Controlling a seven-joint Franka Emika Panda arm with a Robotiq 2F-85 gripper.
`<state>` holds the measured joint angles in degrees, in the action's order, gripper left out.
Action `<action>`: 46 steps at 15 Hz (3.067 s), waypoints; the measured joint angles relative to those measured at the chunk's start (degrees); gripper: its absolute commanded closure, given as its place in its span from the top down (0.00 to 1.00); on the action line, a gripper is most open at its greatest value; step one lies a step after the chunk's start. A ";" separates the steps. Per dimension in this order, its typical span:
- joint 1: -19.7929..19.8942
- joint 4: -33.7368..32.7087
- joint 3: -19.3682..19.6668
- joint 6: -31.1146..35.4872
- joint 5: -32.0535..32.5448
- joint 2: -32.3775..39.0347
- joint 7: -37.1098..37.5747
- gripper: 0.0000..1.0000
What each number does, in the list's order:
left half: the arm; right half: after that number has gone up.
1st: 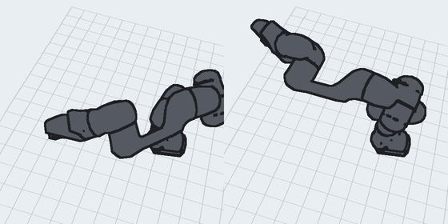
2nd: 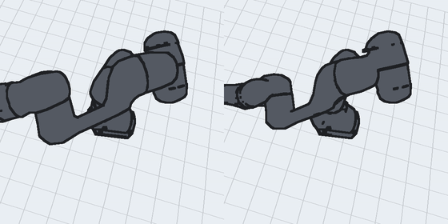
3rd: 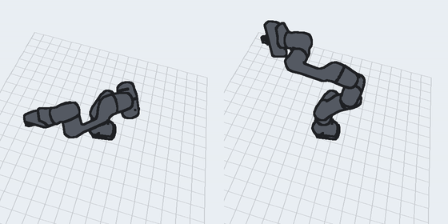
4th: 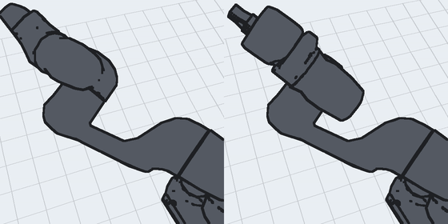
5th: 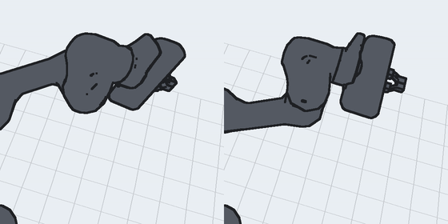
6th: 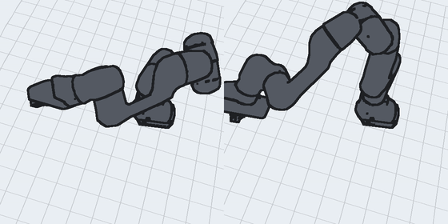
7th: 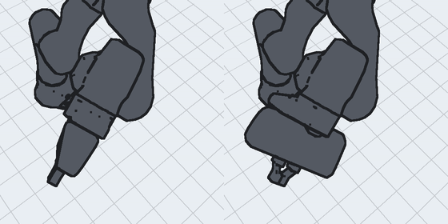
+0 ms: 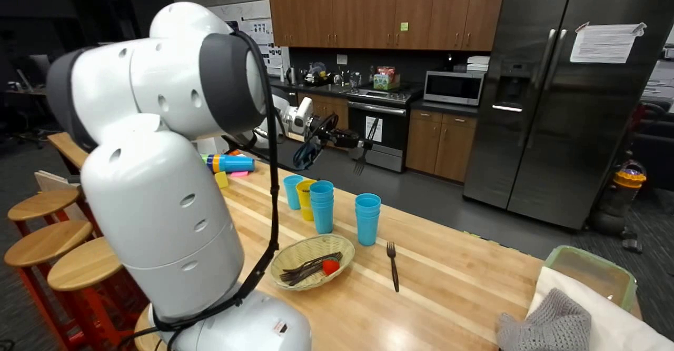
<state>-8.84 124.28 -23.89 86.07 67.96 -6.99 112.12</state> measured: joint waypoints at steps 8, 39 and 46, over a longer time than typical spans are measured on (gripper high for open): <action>-1.59 -5.20 5.52 -6.11 1.21 9.90 -0.05 0.00; -4.81 -2.79 7.33 -7.98 -20.87 -5.09 4.37 1.00; -4.85 0.20 6.52 -11.46 -27.68 -13.39 4.37 1.00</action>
<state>-13.69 124.48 -17.36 74.61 40.28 -20.38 116.49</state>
